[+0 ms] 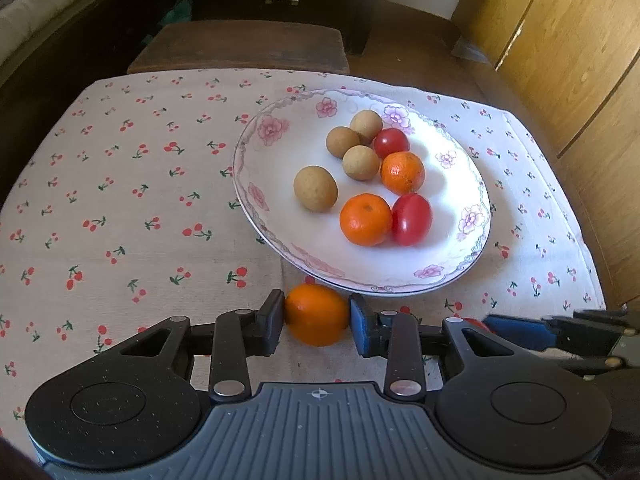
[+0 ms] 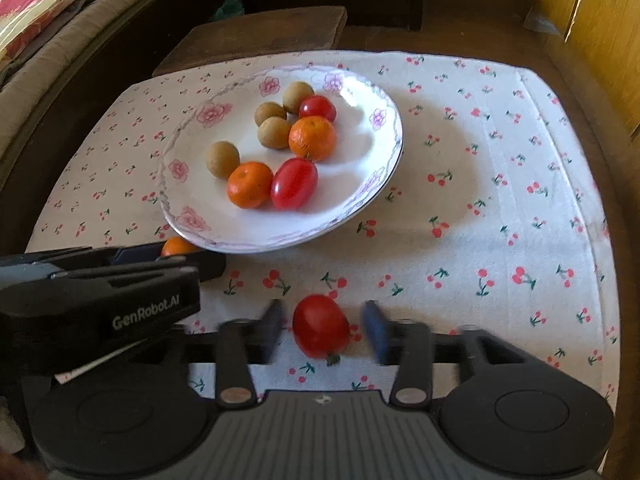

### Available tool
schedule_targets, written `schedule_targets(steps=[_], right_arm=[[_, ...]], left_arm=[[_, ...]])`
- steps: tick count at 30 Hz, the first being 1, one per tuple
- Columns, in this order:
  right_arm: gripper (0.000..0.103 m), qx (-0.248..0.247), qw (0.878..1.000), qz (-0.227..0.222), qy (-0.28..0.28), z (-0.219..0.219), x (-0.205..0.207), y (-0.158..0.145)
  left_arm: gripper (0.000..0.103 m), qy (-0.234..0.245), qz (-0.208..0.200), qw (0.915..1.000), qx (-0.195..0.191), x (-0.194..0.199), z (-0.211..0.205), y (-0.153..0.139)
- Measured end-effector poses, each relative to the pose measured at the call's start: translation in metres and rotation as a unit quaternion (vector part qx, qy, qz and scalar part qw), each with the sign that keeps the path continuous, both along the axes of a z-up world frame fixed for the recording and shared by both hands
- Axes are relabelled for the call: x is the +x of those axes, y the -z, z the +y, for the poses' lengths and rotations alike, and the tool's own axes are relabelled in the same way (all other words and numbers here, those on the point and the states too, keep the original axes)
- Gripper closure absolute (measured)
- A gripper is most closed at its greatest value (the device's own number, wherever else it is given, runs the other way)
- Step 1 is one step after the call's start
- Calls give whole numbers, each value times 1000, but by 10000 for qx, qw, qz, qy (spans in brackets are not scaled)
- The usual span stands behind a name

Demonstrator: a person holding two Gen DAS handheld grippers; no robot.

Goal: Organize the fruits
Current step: 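Close the left tool on the mandarin while the right tool grasps the last red tomato, then carry the mandarin and tomato over the white bowl with both tools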

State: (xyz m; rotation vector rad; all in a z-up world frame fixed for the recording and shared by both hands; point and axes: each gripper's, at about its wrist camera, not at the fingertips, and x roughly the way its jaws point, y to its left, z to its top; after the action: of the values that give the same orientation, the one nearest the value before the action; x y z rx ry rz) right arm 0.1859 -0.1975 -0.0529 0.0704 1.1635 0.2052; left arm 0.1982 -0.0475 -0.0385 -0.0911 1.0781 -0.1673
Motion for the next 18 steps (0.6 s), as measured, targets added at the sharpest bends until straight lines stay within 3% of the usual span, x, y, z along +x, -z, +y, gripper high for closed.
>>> schedule_targets(steps=[5,7,9,18], right_arm=[[30,120,9999,-28,-57,4,-2,2],[13,332,9994,41,-23,2,-2,3],[5,509,9987,82,-37,2,-3,5],[0,510,9985,-71,-159,7,-8,8]], left_arm=[[57,19,-12,10000,7,0,-1,0],[54,18,16,10000,-60,1,0,1],[52,25,19,10000,-82,2,0,1],[46,47,28,9999,-103,1,1,1]])
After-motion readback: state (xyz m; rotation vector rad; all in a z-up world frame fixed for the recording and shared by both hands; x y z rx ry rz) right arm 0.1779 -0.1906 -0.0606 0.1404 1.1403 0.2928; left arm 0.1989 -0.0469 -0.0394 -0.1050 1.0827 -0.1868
